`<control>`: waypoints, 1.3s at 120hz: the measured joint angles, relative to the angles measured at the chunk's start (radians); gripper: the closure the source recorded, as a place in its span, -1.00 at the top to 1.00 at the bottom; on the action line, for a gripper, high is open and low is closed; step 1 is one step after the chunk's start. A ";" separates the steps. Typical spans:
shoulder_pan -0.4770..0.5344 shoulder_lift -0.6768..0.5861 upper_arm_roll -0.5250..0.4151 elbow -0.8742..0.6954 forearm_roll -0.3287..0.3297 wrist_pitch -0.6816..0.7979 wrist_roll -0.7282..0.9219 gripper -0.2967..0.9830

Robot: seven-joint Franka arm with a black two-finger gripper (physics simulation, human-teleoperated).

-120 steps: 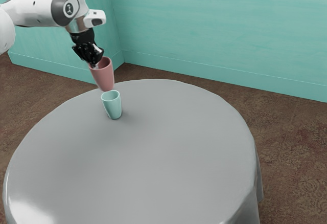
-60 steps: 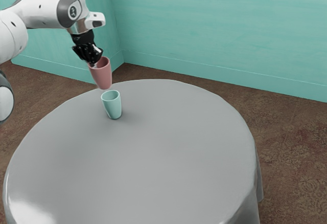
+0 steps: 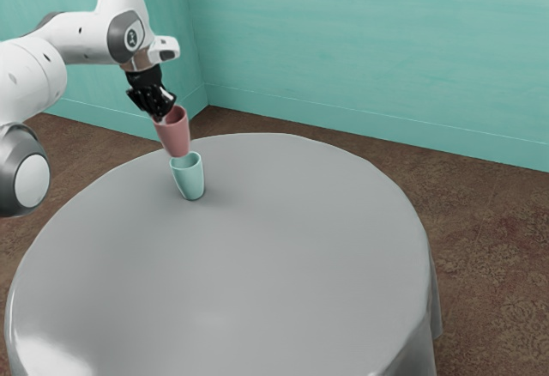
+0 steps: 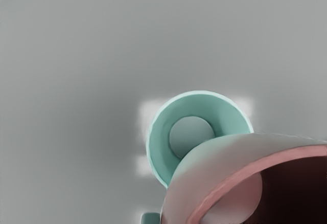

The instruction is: Place the right cup onto the left cup

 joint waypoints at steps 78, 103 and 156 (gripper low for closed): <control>0.005 0.080 0.000 0.009 -0.055 0.090 0.017 -0.69; 0.009 0.086 -0.001 0.007 -0.065 0.091 0.022 -0.50; 0.011 0.027 -0.003 -0.041 -0.081 0.092 0.031 0.40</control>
